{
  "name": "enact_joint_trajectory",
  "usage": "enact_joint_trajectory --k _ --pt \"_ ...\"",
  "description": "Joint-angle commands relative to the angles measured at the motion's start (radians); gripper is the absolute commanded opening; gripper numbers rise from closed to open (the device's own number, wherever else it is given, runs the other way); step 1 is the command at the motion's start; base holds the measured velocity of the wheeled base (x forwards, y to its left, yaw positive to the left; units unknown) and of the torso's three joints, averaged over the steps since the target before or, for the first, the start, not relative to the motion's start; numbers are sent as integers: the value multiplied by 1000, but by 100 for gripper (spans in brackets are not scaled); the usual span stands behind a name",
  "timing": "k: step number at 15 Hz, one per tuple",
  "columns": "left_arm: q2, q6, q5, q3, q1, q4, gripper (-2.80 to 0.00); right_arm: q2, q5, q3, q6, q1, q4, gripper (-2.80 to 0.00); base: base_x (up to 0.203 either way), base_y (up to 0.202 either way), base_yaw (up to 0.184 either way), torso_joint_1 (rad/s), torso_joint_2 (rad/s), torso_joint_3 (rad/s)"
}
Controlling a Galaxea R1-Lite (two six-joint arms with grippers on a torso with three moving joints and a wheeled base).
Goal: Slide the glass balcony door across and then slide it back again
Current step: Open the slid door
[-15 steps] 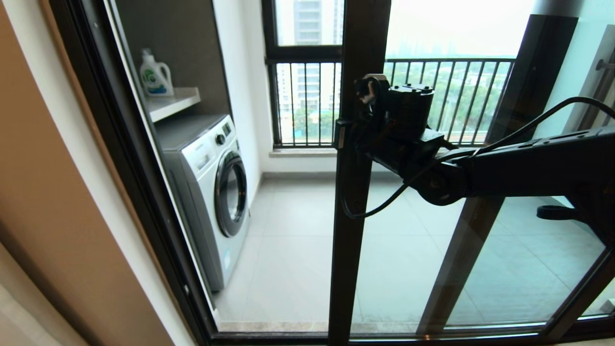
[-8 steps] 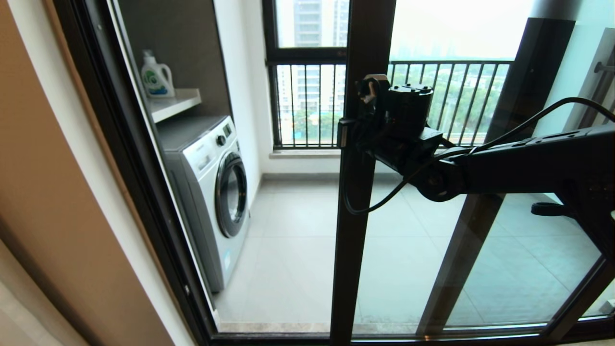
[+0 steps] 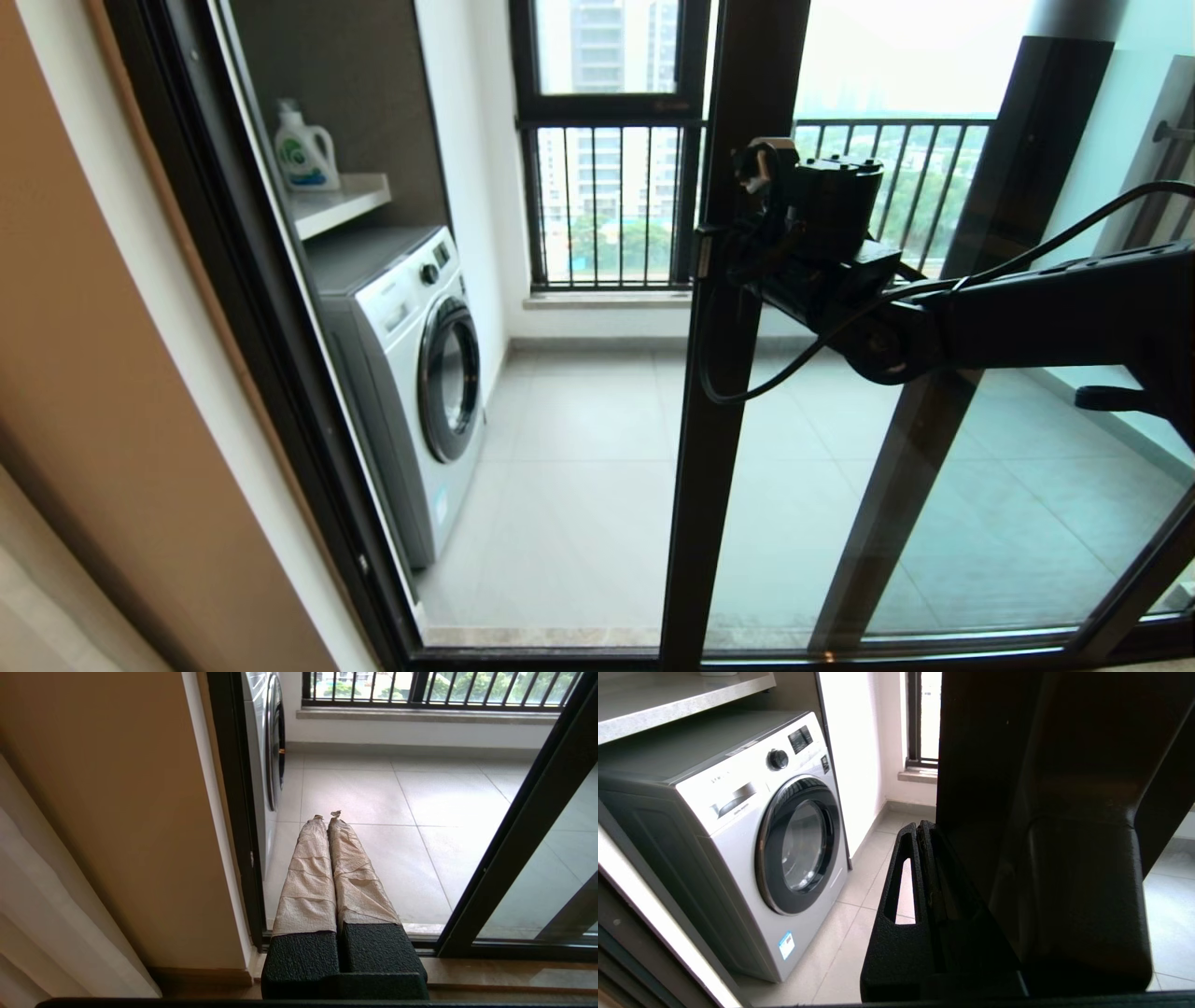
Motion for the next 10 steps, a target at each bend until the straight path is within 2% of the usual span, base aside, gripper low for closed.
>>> enact_joint_trajectory --k 1,4,10 --pt "2 0 0 0 0 0 -280 -46 -1 63 2 -19 -20 -280 0 0 0 0 0 0" --pt "3 0 0 0 0 0 -280 -90 0 150 -1 -50 -88 -280 0 0 0 0 0 0" --pt "2 0 0 0 0 0 -280 -180 5 233 0 -107 -107 -280 0 0 0 0 0 0"
